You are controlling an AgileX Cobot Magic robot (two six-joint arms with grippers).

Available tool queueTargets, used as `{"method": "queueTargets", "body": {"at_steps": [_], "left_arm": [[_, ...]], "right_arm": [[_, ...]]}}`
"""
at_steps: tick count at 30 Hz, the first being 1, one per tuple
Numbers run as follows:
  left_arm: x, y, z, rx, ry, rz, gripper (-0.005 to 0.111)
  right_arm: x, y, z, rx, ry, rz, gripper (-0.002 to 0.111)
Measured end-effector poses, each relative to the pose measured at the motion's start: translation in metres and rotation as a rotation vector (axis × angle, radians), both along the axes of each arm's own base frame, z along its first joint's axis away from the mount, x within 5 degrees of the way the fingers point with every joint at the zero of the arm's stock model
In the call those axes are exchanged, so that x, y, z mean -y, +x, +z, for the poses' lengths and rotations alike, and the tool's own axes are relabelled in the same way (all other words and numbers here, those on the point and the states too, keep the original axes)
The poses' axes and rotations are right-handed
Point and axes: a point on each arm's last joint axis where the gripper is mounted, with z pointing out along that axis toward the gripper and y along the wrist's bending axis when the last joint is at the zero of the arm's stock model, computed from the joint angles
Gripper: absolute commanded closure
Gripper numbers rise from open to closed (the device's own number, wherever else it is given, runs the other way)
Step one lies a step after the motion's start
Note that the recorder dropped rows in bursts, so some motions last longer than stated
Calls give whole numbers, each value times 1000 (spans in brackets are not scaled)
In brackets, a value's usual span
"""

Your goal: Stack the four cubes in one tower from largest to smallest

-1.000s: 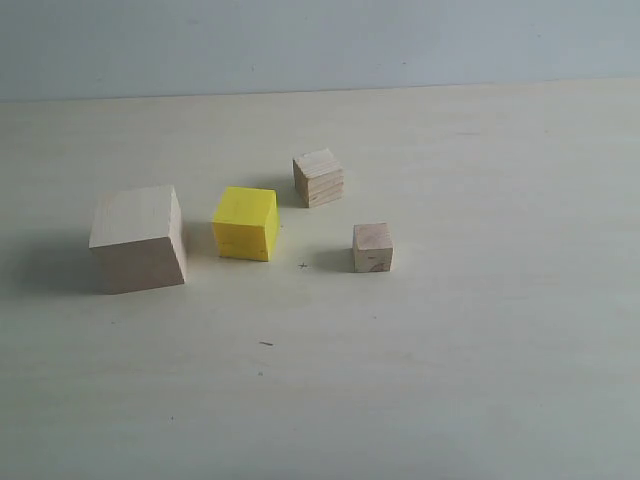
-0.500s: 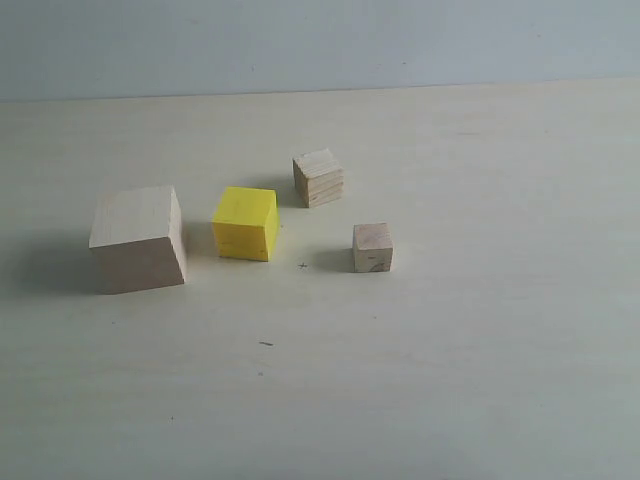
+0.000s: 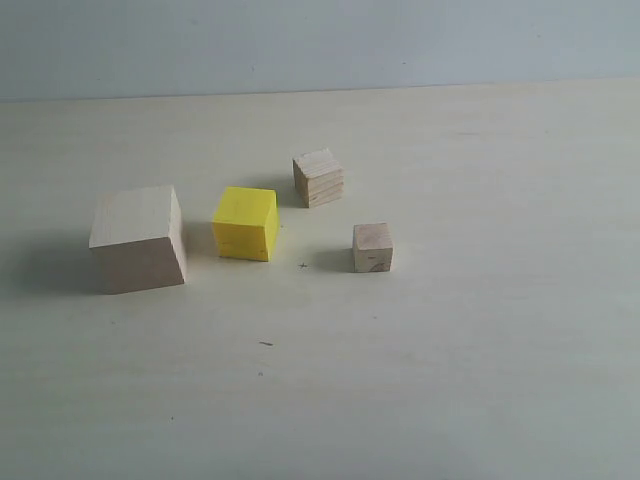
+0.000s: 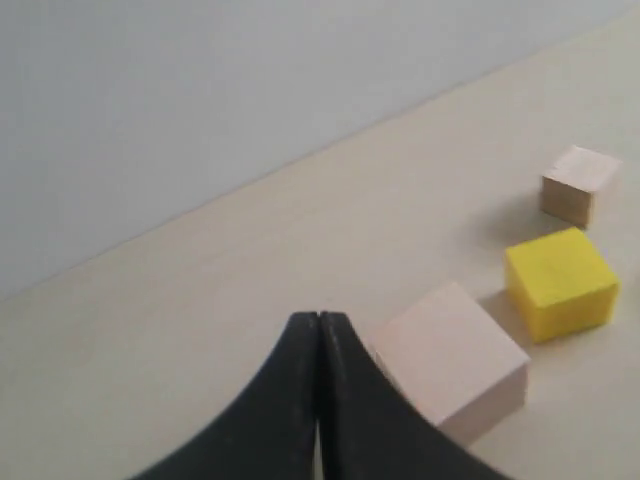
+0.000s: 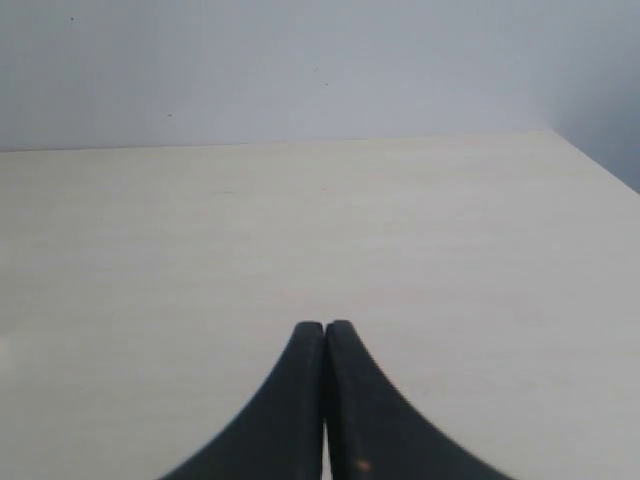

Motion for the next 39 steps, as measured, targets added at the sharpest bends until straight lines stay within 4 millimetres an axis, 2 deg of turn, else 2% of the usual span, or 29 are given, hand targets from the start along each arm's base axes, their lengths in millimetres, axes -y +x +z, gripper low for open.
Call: {"method": "queueTargets", "body": {"at_steps": [5, 9, 15, 18, 20, 22, 23, 24, 25, 27, 39], "left_arm": [[34, 9, -12, -59, 64, -193, 107], [52, 8, -17, -68, 80, -286, 107], [57, 9, -12, -13, 58, -309, 107], [57, 9, -11, -7, 56, -309, 103], [58, 9, -12, -9, 55, -308, 95], [58, 10, -12, -10, 61, -308, 81], [58, 11, -13, -10, 71, -309, 58], [58, 12, -13, -19, 82, -310, 43], [59, 13, -13, -26, 88, -310, 17], [60, 16, -12, -26, 87, -309, 1], [61, 17, -9, -10, 57, -297, 1]], "right_arm": [[-2, 0, 1, 17, 0, 27, 108], [-2, 1, 2, 22, 0, 44, 108], [-3, 1, 2, 22, 2, 44, 108], [-3, 1, 2, 22, 2, 44, 108], [-3, 1, 2, 22, 2, 44, 108], [-3, 1, 2, 24, 2, 44, 108], [-3, 1, 2, 24, 2, 44, 108], [-3, 1, 2, 24, 2, 44, 108], [-3, 1, 2, 24, 2, 44, 108], [-3, 1, 2, 24, 2, 44, 108], [-3, 1, 2, 26, 25, 46, 108]]}}
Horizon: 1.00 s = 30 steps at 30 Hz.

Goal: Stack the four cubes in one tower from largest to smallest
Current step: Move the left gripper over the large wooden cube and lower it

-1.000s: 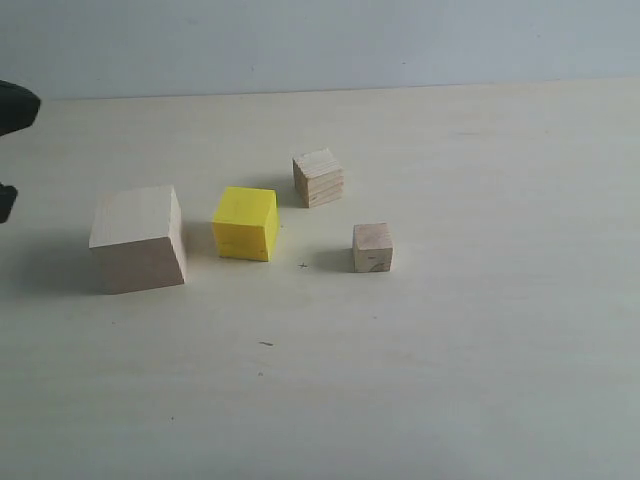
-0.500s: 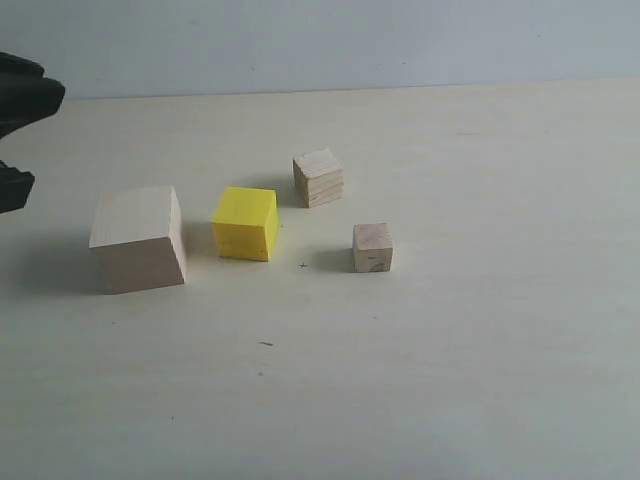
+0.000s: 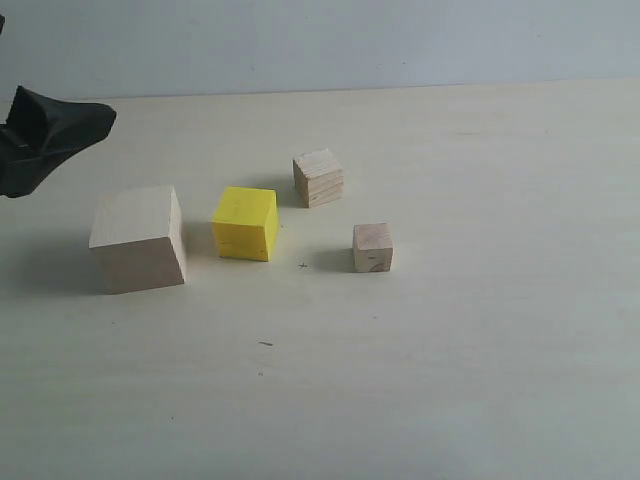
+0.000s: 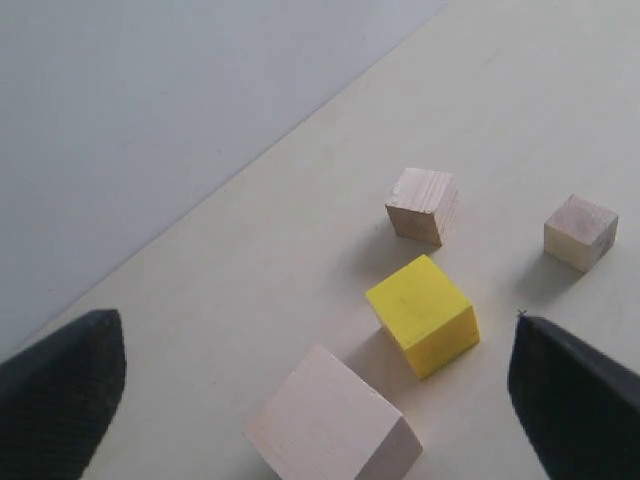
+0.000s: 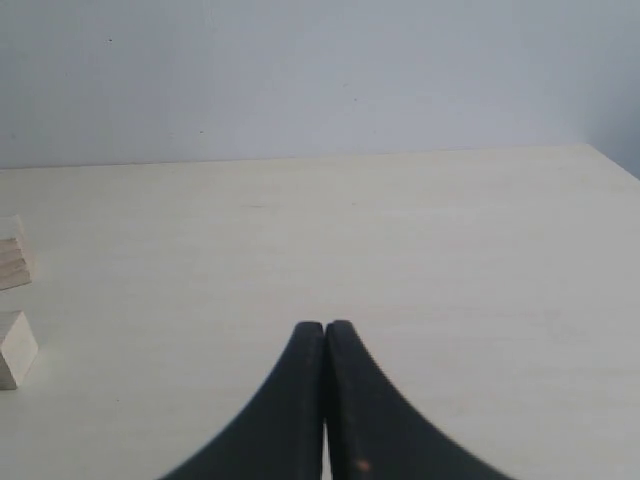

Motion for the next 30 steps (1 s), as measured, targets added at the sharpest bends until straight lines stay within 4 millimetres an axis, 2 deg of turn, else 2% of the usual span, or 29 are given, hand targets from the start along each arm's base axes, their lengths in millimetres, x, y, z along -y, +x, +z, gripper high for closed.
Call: {"method": "queueTargets", "body": {"at_steps": [6, 13, 19, 23, 25, 30], "left_arm": [[4, 8, 2, -6, 87, -36, 1], [29, 55, -4, -230, 300, -83, 1], [42, 95, -27, -412, 593, -143, 1], [33, 116, -40, -486, 787, -124, 1], [26, 122, -46, -521, 809, -141, 1], [27, 129, -63, -643, 777, -262, 1]], "right_arm": [[0, 0, 0, 0, 0, 0, 108], [0, 0, 0, 0, 0, 0, 108], [0, 0, 0, 2, 0, 0, 108], [-1, 0, 0, 2, 0, 18, 108], [-2, 0, 0, 4, 2, 40, 108], [-3, 0, 0, 4, 2, 47, 108]]}}
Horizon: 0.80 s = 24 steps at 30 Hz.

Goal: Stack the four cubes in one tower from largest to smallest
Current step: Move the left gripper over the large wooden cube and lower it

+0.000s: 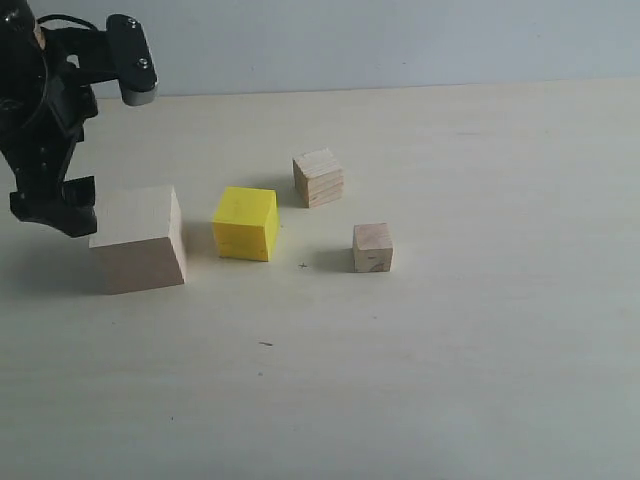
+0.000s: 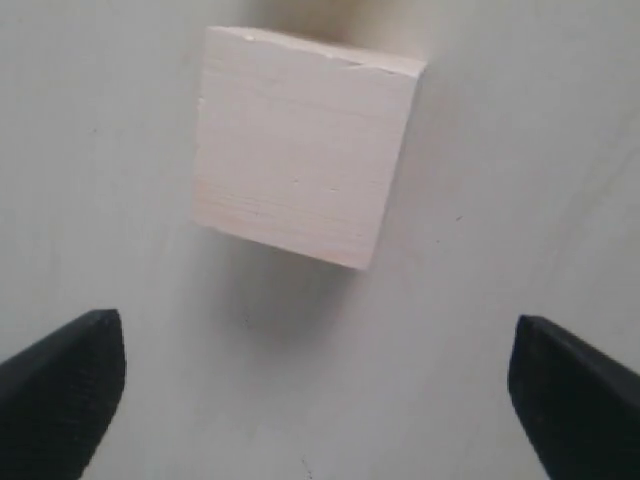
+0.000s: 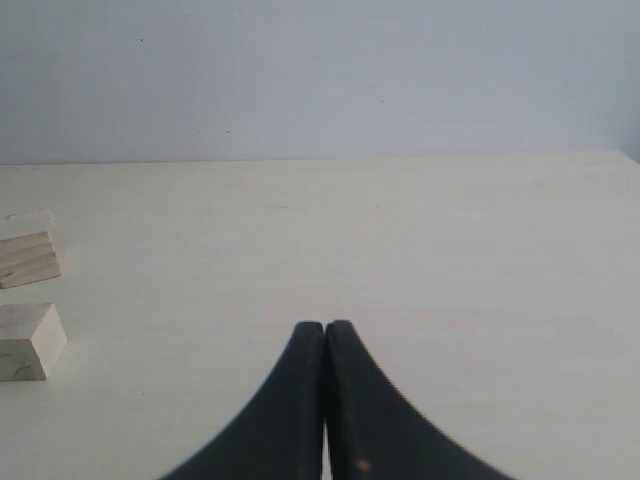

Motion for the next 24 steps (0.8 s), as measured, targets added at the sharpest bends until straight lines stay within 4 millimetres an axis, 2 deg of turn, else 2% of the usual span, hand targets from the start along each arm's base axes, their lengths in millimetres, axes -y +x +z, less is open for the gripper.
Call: {"method": "queueTargets", "body": {"at_steps": [8, 14, 24], "left_arm": [[0, 38, 1, -41, -56, 21, 1], [-10, 63, -17, -132, -156, 22, 1], [-14, 72, -43, -201, -122, -144, 1]], "right_arm": [[-1, 0, 0, -2, 34, 3, 108], [-1, 0, 0, -3, 51, 4, 108], [-1, 0, 0, -3, 51, 4, 108]]}}
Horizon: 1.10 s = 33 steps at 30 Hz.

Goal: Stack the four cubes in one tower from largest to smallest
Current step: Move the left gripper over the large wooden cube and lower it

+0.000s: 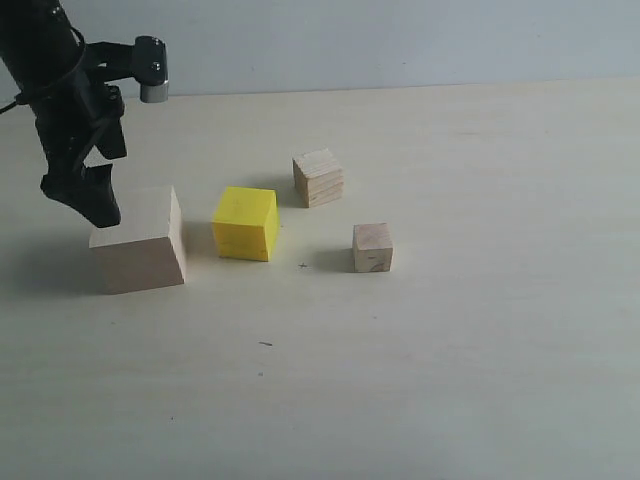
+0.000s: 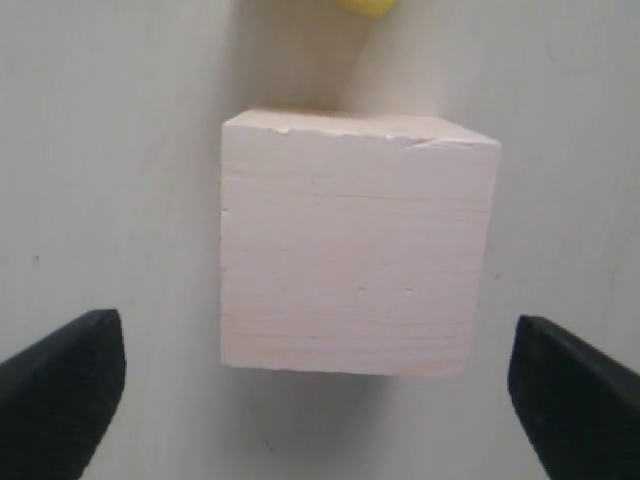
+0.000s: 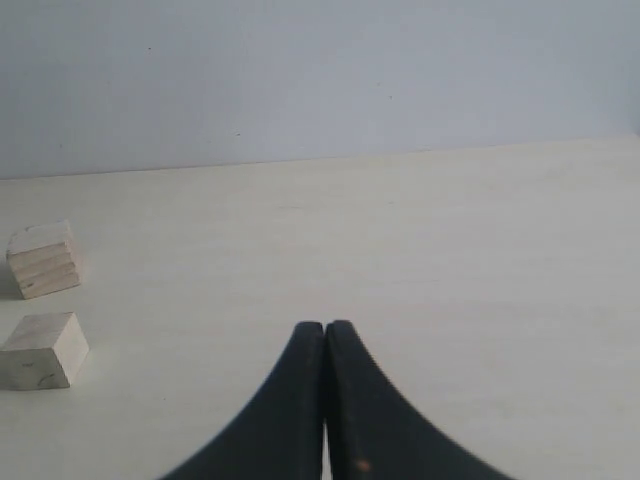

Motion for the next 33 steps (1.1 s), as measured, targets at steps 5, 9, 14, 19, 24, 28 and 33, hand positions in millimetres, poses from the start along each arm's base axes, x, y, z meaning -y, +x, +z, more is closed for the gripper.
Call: {"method": "queueTargets", "body": {"at_steps": [5, 9, 14, 19, 24, 28, 33], "left_arm": [[-1, 1, -1, 11, 13, -66, 1], [0, 4, -1, 45, 6, -72, 1], [1, 4, -1, 44, -12, -58, 1], [3, 4, -1, 41, -25, -53, 1], [3, 4, -1, 42, -25, -53, 1], [3, 4, -2, 36, -24, -53, 1], [3, 6, -14, -5, -15, -53, 1]], "right_arm": [[0, 0, 0, 0, 0, 0, 108], [0, 0, 0, 0, 0, 0, 108], [0, 0, 0, 0, 0, 0, 108], [0, 0, 0, 0, 0, 0, 108], [0, 0, 0, 0, 0, 0, 108], [0, 0, 0, 0, 0, 0, 108], [0, 0, 0, 0, 0, 0, 108]]}}
